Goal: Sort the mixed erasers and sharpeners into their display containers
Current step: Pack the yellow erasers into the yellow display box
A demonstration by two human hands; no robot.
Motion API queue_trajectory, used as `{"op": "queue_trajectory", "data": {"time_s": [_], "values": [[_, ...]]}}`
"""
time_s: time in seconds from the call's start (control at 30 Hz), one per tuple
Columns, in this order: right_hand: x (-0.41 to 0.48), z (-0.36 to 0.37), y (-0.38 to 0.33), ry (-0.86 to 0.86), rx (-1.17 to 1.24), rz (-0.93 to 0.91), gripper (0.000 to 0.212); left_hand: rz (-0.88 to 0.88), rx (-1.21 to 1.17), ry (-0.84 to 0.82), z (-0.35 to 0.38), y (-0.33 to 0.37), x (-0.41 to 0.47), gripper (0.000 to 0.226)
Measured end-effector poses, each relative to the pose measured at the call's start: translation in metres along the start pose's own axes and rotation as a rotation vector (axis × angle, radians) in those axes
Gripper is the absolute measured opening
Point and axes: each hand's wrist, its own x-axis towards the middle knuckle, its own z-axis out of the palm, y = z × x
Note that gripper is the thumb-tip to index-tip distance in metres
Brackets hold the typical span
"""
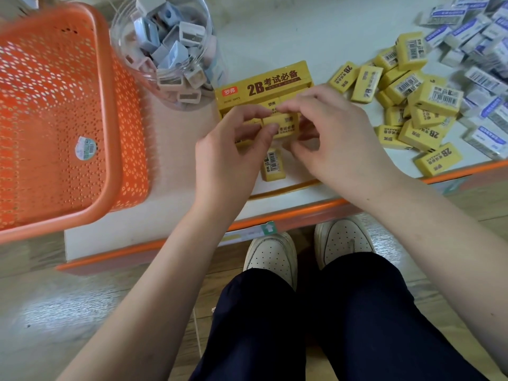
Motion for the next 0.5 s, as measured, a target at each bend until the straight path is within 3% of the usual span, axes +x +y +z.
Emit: {"op": "queue_trajectory", "data": {"time_s": [0.13, 0.27, 0.5], "values": [[-0.001, 0.0, 0.002, 0.069, -0.008, -0.026, 0.033, 0.05, -0.012, -0.052, -0.003, -0.003, 0.0, 0.022], [-0.001, -0.004, 0.002, 0.093, -0.018, -0.026, 0.029, 0.204, 0.188, -0.045, -0.007, -0.012, 0.003, 0.035], [-0.004, -0.003, 0.002, -0.026, 0.009, 0.014, 0.042, 0.241, 0.353, 0.023, -0.017, -0.021, 0.003, 0.033]]}}
